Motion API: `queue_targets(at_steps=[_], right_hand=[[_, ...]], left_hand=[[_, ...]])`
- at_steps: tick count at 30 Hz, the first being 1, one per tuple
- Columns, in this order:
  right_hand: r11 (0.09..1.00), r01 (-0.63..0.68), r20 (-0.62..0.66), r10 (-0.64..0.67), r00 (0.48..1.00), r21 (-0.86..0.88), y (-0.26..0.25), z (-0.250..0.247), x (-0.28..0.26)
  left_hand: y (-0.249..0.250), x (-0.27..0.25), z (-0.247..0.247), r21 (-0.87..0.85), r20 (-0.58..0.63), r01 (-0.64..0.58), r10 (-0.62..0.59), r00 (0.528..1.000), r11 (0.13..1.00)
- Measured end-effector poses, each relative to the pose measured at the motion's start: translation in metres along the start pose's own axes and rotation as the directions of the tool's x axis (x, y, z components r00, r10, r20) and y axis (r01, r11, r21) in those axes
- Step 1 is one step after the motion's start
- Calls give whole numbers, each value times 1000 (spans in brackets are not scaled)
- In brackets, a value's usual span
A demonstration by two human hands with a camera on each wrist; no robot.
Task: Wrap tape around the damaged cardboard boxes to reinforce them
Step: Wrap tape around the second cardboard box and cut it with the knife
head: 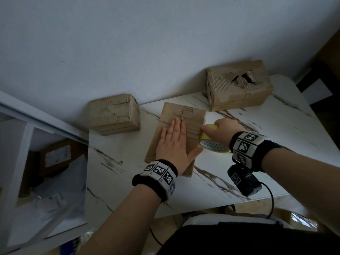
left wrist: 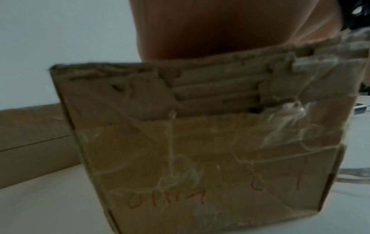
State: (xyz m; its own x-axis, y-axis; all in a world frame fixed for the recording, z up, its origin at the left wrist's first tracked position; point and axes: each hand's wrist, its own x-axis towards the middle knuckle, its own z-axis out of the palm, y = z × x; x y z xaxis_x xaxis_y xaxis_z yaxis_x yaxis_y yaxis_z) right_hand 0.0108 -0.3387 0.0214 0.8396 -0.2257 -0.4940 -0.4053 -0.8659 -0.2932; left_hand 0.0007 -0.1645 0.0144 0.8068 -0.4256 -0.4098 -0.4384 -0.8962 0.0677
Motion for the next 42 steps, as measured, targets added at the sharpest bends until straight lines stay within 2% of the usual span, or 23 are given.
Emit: queue_targets(at_steps=[4,14,19,23,34,36,39,42], right_hand=[[1000,3,-1,-3,1000,-1,0,0,1],[1000,19,32,-19,999,0,0,1,2],[1000,14,30,-15,999,8,-1,2,3],[1000,4,33,-4,999,12,-2,2,3],[999,17,28,-16,999,-28,-3,4,3],[999,27,21,-26,999,-40,-2,3,2],[998,33,30,-31,999,-45,-1,4,2],[999,34,36,-32,999,-39,-1,4,2]], left_hand=[[9,-3,5,48,-23,-61,63,998,997],[9,0,6,16,-17,-61,62,998,998],[4,-5,1,-1,-86,-68,68,994,998],[7,-6,1,28,-97,-126,128,987,992],[11,-4,1,-27,-82,-110,108,991,994],[5,-5,-1,-29,-106,-65,61,993,998],[-14,-4,0,-49,-116,115,-120,986,992],[-26,-3,3,-8,-73,130,-130,989,991]])
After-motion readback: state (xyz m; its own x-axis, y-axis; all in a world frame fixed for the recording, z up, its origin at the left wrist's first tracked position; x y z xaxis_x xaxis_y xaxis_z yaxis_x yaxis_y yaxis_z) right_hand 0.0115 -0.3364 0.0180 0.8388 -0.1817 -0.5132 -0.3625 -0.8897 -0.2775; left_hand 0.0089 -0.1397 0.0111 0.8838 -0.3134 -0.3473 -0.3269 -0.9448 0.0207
